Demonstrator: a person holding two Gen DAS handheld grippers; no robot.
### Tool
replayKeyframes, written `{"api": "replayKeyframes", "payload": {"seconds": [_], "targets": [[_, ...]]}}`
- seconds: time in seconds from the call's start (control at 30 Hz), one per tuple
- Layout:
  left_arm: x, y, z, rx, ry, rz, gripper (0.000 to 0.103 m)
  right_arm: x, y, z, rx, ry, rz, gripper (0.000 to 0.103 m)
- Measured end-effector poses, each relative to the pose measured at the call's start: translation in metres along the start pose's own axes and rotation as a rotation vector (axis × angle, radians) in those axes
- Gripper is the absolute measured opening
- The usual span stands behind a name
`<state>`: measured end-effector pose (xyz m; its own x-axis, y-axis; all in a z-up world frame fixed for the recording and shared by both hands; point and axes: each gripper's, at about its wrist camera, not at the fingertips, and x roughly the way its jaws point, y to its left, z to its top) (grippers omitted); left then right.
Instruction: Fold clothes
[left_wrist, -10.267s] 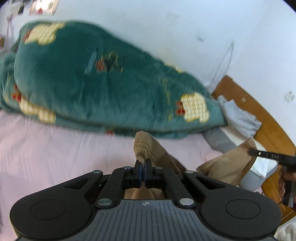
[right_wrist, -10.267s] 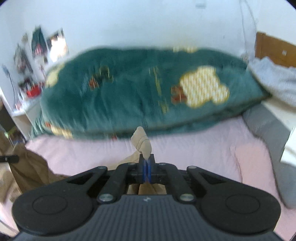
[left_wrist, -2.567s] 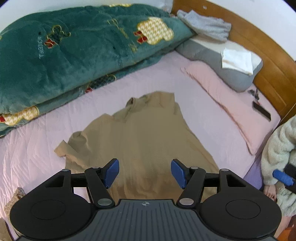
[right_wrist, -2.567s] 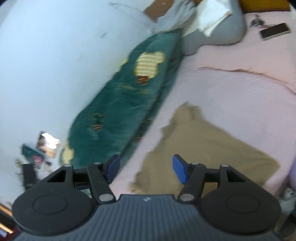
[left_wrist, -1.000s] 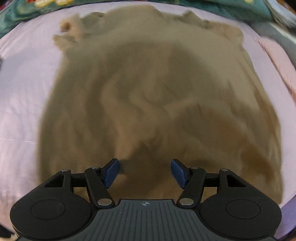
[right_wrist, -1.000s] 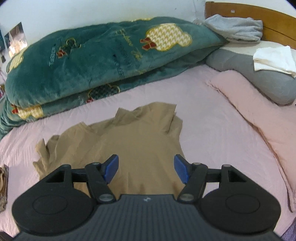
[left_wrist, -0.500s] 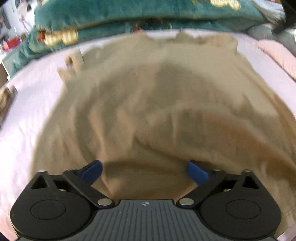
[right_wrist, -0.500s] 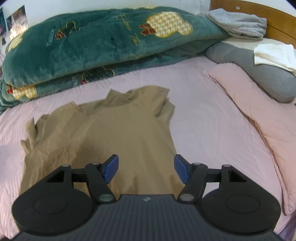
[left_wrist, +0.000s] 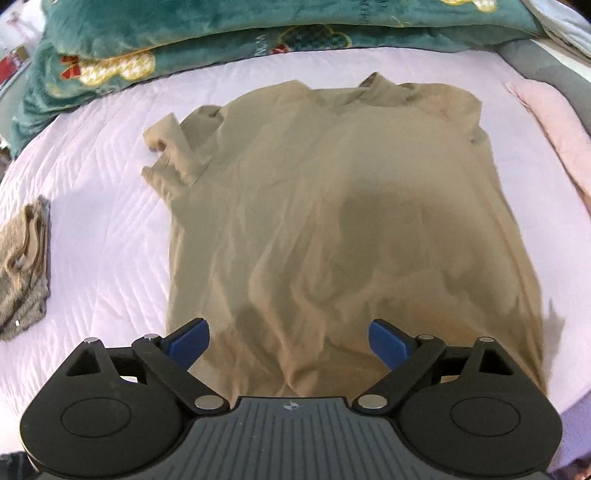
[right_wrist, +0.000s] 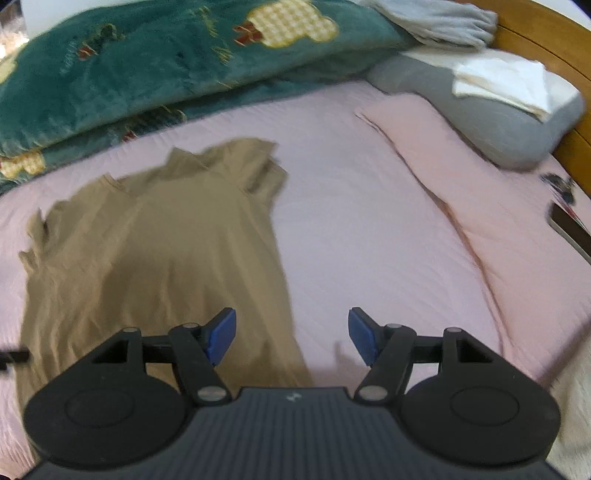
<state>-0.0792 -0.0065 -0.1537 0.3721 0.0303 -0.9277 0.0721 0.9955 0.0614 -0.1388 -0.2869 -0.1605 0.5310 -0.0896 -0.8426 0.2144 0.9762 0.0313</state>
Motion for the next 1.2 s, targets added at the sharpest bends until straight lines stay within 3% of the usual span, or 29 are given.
{"api": "replayKeyframes", "payload": {"seconds": [0.3,0.5,0.63,0.7,0.73,0.77,0.8,0.83,0.87,1.03,1.2], "targets": [[-0.006,-0.035,0.022,0.194,-0.019,-0.020,0.093,0.011,-0.019,-0.050,0.063,0.167,-0.087,0.067],[-0.014,-0.089,0.080,0.431,-0.055,-0.076,0.087,0.017,-0.031,-0.056,0.154,0.188,-0.098,0.067],[-0.019,-0.117,0.115,0.508,-0.094,-0.080,0.087,0.020,-0.031,-0.057,0.202,0.181,-0.089,0.067],[-0.016,-0.128,0.128,0.533,-0.095,-0.086,0.085,0.022,-0.030,-0.058,0.226,0.184,-0.093,0.063],[-0.013,-0.131,0.133,0.547,-0.092,-0.086,0.079,0.022,-0.029,-0.059,0.238,0.184,-0.098,0.056],[-0.008,-0.134,0.138,0.559,-0.083,-0.087,0.072,0.022,-0.027,-0.061,0.247,0.189,-0.103,0.045],[-0.004,-0.135,0.143,0.565,-0.066,-0.094,0.066,0.023,-0.026,-0.062,0.256,0.197,-0.110,0.024],[0.001,-0.135,0.150,0.570,-0.044,-0.103,0.057,0.023,-0.025,-0.064,0.269,0.204,-0.116,0.014],[0.003,-0.135,0.156,0.579,-0.033,-0.108,0.054,0.024,-0.024,-0.066,0.282,0.212,-0.122,0.011],[0.017,-0.139,0.193,0.612,-0.058,-0.105,0.054,0.026,-0.016,-0.070,0.339,0.232,-0.157,0.011],[0.053,-0.182,0.227,0.672,-0.069,-0.089,0.054,0.052,-0.017,-0.073,0.373,0.265,-0.175,0.011]]}}
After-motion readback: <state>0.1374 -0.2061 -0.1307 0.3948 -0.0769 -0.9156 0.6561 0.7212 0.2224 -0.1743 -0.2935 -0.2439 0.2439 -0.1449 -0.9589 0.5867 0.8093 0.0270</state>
